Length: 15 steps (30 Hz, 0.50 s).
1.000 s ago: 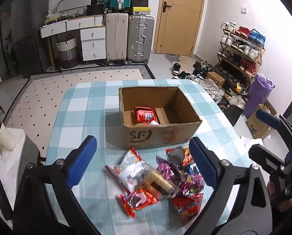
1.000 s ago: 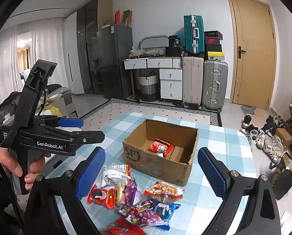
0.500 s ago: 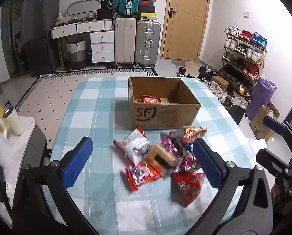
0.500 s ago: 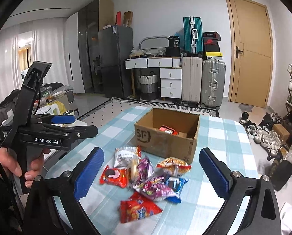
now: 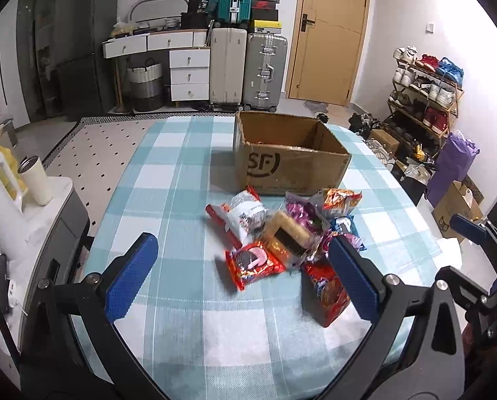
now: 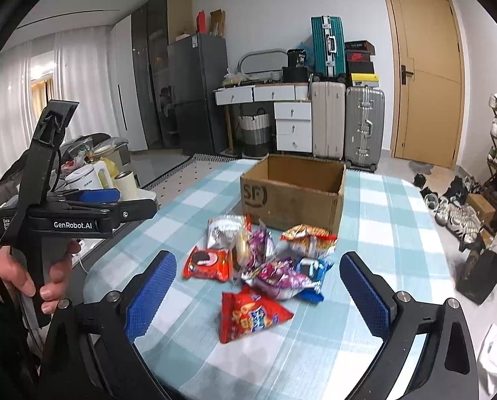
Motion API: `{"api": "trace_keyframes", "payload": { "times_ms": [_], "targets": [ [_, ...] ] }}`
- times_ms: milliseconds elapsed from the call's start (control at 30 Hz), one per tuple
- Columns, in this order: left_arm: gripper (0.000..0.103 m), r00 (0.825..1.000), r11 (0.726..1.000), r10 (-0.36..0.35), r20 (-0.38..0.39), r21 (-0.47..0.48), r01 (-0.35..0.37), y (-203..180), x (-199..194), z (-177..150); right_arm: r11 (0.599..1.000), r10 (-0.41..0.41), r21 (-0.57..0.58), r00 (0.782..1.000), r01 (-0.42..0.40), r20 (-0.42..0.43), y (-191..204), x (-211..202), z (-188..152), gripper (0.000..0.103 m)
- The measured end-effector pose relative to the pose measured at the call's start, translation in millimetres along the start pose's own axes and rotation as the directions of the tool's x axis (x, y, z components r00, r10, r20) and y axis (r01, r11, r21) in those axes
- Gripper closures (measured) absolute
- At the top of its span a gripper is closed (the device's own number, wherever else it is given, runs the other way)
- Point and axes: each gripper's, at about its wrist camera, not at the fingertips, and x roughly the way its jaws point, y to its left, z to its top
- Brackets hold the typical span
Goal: Organize snacks
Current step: 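Lower the right gripper onto the red chip bag and close it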
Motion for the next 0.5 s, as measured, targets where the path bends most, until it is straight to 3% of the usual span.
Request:
{"api": "trace_keyframes", "payload": {
  "times_ms": [500],
  "targets": [
    [0.001,0.996,1.0,-0.023,-0.084,-0.017,0.021,1.9,43.5,-36.9,0.997,0.056,0.053,0.992,-0.051,-0.109,2.2,48.5,-43.7,0.003]
  ]
}}
